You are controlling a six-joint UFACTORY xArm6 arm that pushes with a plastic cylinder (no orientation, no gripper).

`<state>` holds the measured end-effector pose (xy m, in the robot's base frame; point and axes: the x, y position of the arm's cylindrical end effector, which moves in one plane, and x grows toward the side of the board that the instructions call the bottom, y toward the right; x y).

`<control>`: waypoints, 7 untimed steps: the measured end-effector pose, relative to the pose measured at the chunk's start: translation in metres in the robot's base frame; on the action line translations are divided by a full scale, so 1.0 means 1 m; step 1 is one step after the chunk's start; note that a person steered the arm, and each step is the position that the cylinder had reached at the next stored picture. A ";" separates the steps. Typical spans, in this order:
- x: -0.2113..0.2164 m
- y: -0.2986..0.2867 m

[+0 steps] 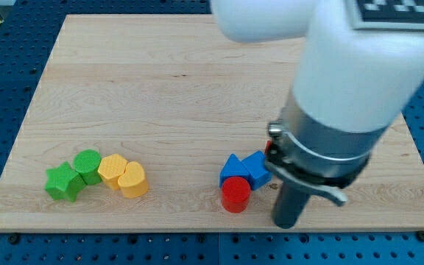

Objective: Separate red circle from the group of blocks

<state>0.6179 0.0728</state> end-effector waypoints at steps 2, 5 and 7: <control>0.000 -0.031; -0.001 -0.073; -0.041 -0.072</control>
<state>0.5768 0.0005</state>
